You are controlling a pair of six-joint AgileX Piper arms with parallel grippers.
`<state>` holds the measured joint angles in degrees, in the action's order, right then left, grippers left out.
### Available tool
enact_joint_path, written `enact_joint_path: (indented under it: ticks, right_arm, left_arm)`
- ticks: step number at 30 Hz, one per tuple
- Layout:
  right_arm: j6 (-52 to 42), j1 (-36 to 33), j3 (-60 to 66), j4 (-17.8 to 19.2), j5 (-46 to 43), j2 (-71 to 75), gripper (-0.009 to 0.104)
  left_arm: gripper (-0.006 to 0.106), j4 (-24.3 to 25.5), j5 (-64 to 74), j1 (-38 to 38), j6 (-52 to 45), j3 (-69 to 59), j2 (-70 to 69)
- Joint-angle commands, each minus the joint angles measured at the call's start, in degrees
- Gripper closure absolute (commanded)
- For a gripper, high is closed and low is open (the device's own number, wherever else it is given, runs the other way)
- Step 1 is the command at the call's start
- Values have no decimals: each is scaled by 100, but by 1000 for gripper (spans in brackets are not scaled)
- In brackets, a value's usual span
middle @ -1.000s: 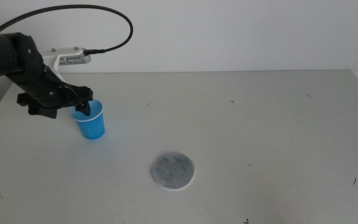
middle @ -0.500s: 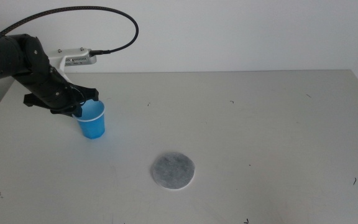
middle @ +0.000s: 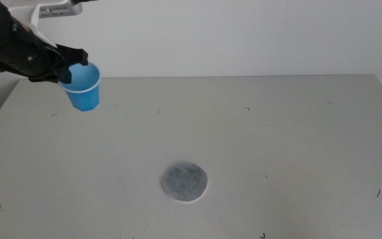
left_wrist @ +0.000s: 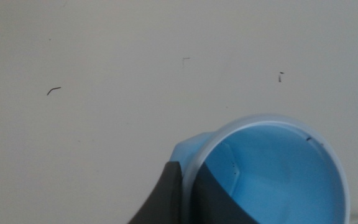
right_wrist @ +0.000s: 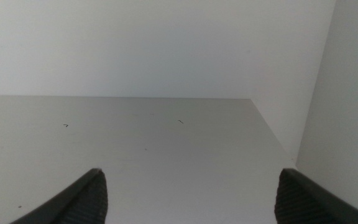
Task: Place an empty cup on a cup mat.
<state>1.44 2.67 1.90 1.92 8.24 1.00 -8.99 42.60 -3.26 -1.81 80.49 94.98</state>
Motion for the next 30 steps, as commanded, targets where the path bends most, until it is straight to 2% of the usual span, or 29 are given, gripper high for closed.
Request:
enact_joint_path:
  ticks: [1, 10, 20, 30]
  right_arm:
    - [-49, -11, -66, 52, -446, 110, 1]
    - [-49, -11, -66, 52, -446, 110, 1]
    - [-49, -11, -66, 52, -446, 110, 1]
    - [-49, -11, -66, 52, -446, 110, 1]
  left_arm:
    - [100, -165, 49, -142, 145, 163, -532]
    - [100, -174, 748, -1074, 504, 163, -939]
    - [100, -163, 535, -2544, 686, 163, -593]
    - [100, -121, 236, -2990, 691, 163, 250]
